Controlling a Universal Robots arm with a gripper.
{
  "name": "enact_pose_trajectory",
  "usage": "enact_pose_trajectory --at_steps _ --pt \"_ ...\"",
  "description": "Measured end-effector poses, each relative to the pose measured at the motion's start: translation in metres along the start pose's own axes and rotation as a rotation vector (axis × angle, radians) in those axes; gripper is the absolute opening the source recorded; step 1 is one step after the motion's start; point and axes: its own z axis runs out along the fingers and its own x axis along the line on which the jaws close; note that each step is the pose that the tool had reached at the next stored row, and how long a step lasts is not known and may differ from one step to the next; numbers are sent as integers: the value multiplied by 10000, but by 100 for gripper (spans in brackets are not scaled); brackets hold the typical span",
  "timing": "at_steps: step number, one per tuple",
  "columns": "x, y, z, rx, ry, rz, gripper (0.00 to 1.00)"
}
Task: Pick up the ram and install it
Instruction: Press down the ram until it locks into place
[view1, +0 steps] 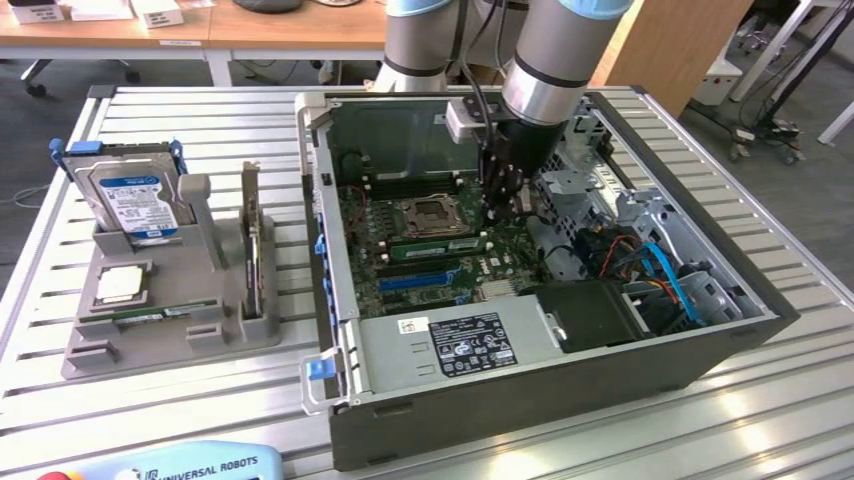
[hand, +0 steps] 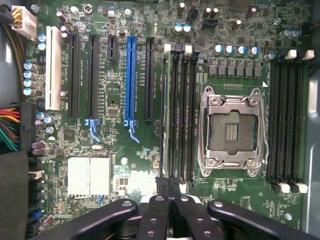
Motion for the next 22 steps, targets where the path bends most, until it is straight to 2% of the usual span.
enact_pose_trajectory --at_steps 8,12,15,22 --pt "2 -2 63 0 0 2 10" --pt "2 -3 63 -1 2 3 10" --pt "2 -63 62 -9 -1 3 10" --pt "10 -65 63 -11 2 3 10"
